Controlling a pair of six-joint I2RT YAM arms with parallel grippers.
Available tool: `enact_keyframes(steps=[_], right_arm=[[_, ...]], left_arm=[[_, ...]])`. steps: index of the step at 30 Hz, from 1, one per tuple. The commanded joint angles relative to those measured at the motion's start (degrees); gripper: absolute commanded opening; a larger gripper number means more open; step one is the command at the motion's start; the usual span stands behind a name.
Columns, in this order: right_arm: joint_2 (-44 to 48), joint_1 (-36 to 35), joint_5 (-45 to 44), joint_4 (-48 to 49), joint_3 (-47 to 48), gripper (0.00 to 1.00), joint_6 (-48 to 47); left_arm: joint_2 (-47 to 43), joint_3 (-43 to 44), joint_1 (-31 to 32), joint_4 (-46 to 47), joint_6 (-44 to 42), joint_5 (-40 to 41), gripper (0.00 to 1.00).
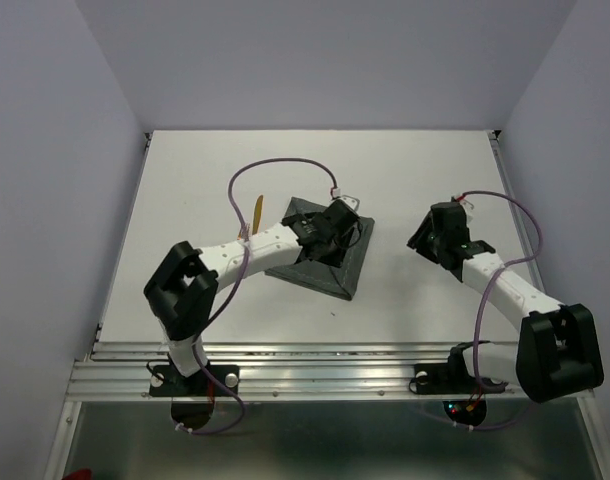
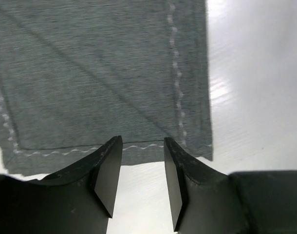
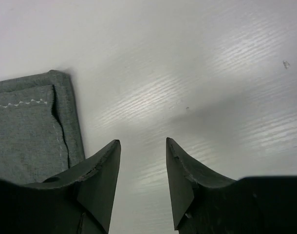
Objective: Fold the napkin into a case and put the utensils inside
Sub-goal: Pick up the upper triangle-folded napkin from the center of the board.
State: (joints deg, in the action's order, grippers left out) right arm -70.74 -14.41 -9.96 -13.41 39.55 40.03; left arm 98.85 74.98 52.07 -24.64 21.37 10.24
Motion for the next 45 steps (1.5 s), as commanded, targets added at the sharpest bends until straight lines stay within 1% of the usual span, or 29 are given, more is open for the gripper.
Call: enact_keyframes(steps=[1, 4, 5, 9, 13, 16, 20, 28, 31, 35, 36, 37, 38, 39, 40, 42, 43, 44, 45], right_arm=[[0.6, 6.4, 8.3, -0.7, -0.4, 0.48, -4.0], [1.3, 8.6, 9.3, -0.7, -0.4, 0.48, -4.8], [1.7, 8.6, 9.4, -0.7, -0.4, 0.48, -5.0], [2.0, 9.1, 9.4, -0.7, -1.4, 0.49, -4.9], [2.1, 9.1, 9.4, -0.6, -1.8, 0.49, -4.9], [2.1, 9.1, 9.4, -0.6, -1.7, 0.49, -5.0], [1.7, 9.7, 9.5, -0.6, -1.3, 0.49, -5.2], [0.5, 9.7, 9.4, -0.4, -1.1, 0.49, -5.6], [0.8, 9.7, 9.4, -0.4, -1.4, 0.49, -5.8], [0.8, 9.7, 9.4, -0.5, -2.0, 0.49, -6.4], [0.8, 9.7, 11.4, -0.4, -2.2, 0.49, -6.5], [0.3, 9.7, 13.3, 0.0, -2.2, 0.49, -6.7], [0.1, 9.7, 14.7, 0.5, -2.4, 0.49, -6.8], [-0.3, 9.7, 16.7, 2.0, -2.5, 0.49, -7.3], [-1.1, 9.7, 19.4, 2.6, -2.6, 0.5, -6.8], [-2.0, 9.1, 21.5, 4.9, -3.2, 0.54, -5.4], [-2.0, 9.1, 21.6, 5.4, -3.1, 0.54, -5.4], [-2.7, 8.5, 22.4, 6.0, -3.1, 0.6, -4.4], [-3.3, 8.5, 23.0, 7.3, -2.6, 0.63, -4.0]], left_arm=[[4.6, 6.2, 5.8, -1.9, 0.5, 4.5, 0.57], [7.1, 8.6, 7.8, -2.1, 0.3, 4.8, 0.64], [8.6, 9.0, 8.7, -2.0, 0.1, 4.7, 0.68], [11.9, 11.7, 10.9, -2.2, -0.8, 5.0, 0.68], [15.8, 13.3, 12.3, -3.4, -1.0, 6.3, 0.63], [16.9, 13.4, 12.4, -3.5, -0.5, 7.2, 0.61], [18.4, 13.1, 12.5, -3.7, 0.2, 7.8, 0.55], [20.5, 11.2, 12.0, -2.1, 0.3, 6.6, 0.49], [19.8, 8.3, 11.1, 1.8, -0.4, 3.9, 0.44], [18.8, 5.7, 9.0, 4.0, -1.6, 2.2, 0.31], [18.4, 5.2, 8.6, 4.4, -2.4, 1.6, 0.24], [18.0, 4.2, 7.7, 5.0, -2.8, 0.7, 0.2], [17.0, 3.8, 7.2, 5.9, -3.3, 0.0, 0.11], [16.5, 2.9, 6.7, 6.5, -4.7, -0.7, 0.05], [14.9, 2.3, 6.3, 8.2, -5.6, -2.7, 0.01], [12.2, 0.5, 6.0, 10.1, -8.1, -5.0, 0.0], [12.2, 0.0, 6.0, 10.1, -8.6, -5.1, 0.0], [10.6, -0.4, 5.9, 11.2, -9.0, -6.0, 0.0], [10.0, -1.4, 5.8, 11.7, -9.3, -6.8, 0.0]])
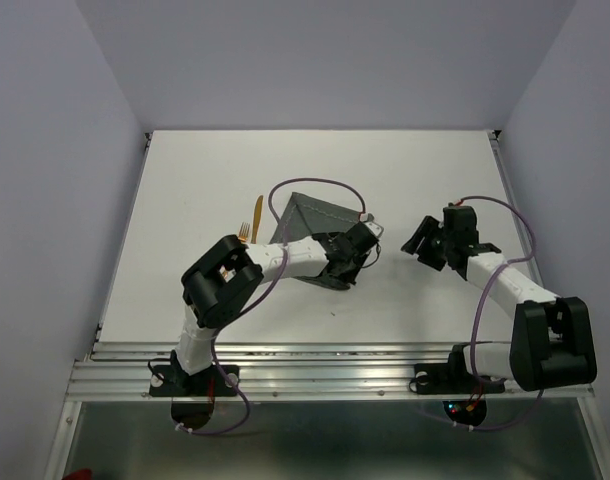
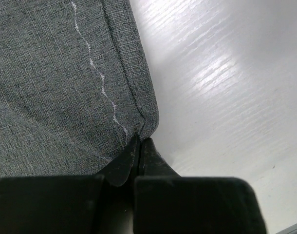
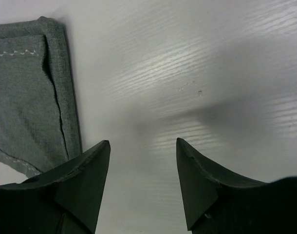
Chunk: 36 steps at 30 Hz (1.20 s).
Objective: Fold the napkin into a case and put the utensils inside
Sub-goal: Pick up the upper triangle-folded napkin from the center of the board.
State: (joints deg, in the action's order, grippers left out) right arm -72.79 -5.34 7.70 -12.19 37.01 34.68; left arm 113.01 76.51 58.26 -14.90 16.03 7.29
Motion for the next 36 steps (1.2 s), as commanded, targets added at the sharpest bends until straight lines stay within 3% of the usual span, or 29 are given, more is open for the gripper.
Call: enact_keyframes(steps=[1, 17, 21, 30, 36], right_arm=[[-1.9, -1.2, 6.6, 6.8, 0.2, 0.67, 2.3], [-24.2, -8.1, 12.7, 19.5, 11.3, 0.68, 9.3], [-26.6, -8.6, 12.3, 19.9, 12.5, 0.66, 10.2], [-28.7, -9.2, 12.1, 20.8, 12.7, 0.5, 12.4], [-30.3, -9.2, 13.3, 22.6, 13.3, 0.48, 14.1]], left_arm=[[-5.3, -3.3, -0.5, 2.8, -4.2, -5.2, 0.0], [-11.8, -8.7, -2.7, 7.0, -2.3, -11.0, 0.0], [-12.5, -8.6, -3.1, 7.0, -2.2, -10.9, 0.0], [-14.7, -9.9, -3.5, 7.3, -2.3, -10.9, 0.0], [-15.5, -10.6, -3.7, 7.4, -2.3, -10.6, 0.0]])
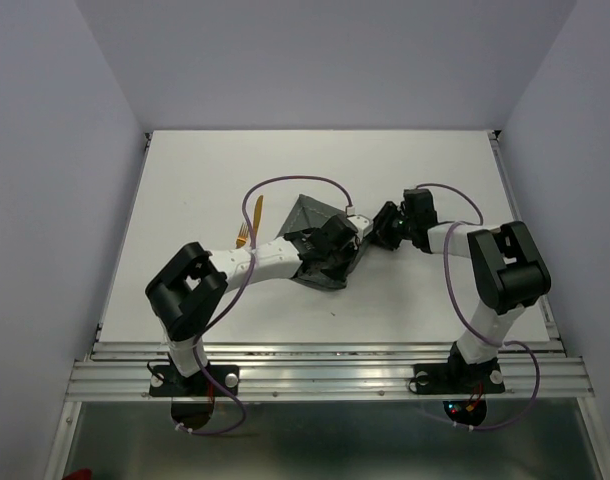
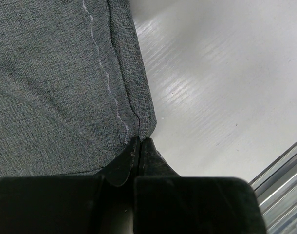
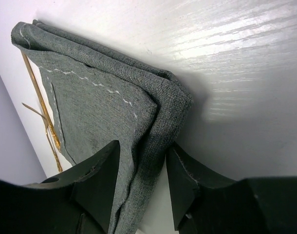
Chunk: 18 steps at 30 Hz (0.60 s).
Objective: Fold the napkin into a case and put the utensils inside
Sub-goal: Pick up the upper triangle-folded napkin from the center of the board.
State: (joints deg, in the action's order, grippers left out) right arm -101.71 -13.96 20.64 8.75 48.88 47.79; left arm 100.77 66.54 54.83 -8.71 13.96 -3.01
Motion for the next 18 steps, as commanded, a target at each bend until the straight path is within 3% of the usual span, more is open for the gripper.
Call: enact_keyframes(steps=[1, 7, 10, 11, 13, 18], right_arm=[[-1.5, -0.5, 0.3, 1.7, 1.5, 0.47, 1.0], [-1.4, -0.5, 0.6, 1.7, 2.4, 0.37, 1.3], [-1.4, -0.5, 0.7, 2.0, 2.6, 0.15, 1.5], [-1.2, -0.5, 0.7, 2.0, 2.5, 0.15, 1.4], [-0.2, -0.5, 0.1, 1.8, 2.5, 0.01, 1.4], [4.2, -0.5, -1.8, 0.0, 3.0, 0.01, 0.8]], left_arm=[[-3.4, -0.6, -0.2, 1.2, -0.2, -0.3, 0.0], [-4.2, -0.8, -0.2, 1.2, -0.2, -0.1, 0.0], [-5.0, -1.0, -0.2, 1.2, -0.2, -0.2, 0.0], [-5.1, -0.9, -0.2, 1.1, -0.2, -0.2, 0.0], [-5.6, -0.6, -0.2, 0.5, -0.2, -0.1, 0.0], [-7.5, 1.0, -0.2, -1.7, -0.4, 1.0, 0.0]])
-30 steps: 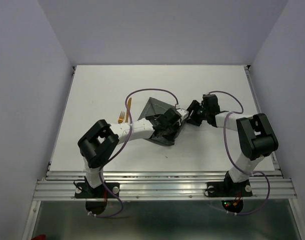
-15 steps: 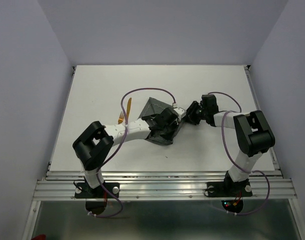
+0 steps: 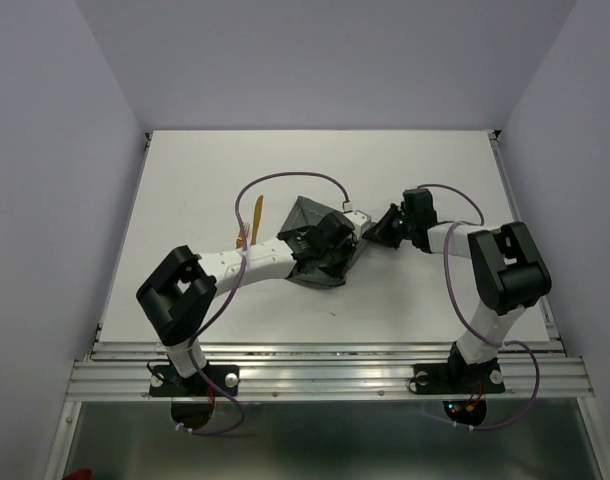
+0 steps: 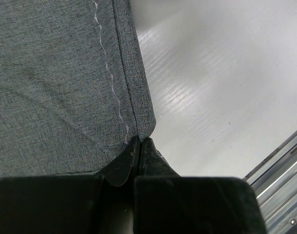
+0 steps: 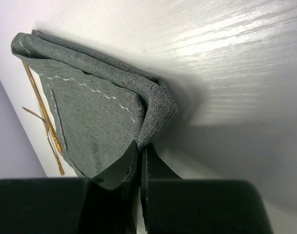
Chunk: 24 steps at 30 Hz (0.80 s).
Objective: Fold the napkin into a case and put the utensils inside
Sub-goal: Pick up the upper triangle-folded napkin from the center of the board, then turn over the upper triangle folded napkin at the center of the board.
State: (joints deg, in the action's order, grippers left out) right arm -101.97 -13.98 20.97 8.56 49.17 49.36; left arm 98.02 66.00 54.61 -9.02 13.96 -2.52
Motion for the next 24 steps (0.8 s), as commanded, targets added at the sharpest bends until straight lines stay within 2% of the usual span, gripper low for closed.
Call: enact_keyframes(steps=[1, 12, 20, 24], right_arm=[[6.6, -0.5, -2.6, -1.2, 2.9, 0.01, -1.4], [18.9, -0.5, -9.4, -10.9, 7.2, 0.01, -4.8], [29.2, -0.5, -15.0, -18.0, 9.5, 0.01, -6.7], [34.4, -0.5, -19.6, -22.0, 9.5, 0.01, -8.1]], left_arm=[[-5.2, 2.5, 0.0, -1.8, -0.7, 1.0, 0.0], [-11.3, 11.1, 0.0, -10.9, -3.5, 3.6, 0.0], [-13.9, 15.7, 0.4, -12.7, -2.2, -1.9, 0.0], [-12.8, 19.5, 2.4, -14.8, -1.4, -2.0, 0.0]])
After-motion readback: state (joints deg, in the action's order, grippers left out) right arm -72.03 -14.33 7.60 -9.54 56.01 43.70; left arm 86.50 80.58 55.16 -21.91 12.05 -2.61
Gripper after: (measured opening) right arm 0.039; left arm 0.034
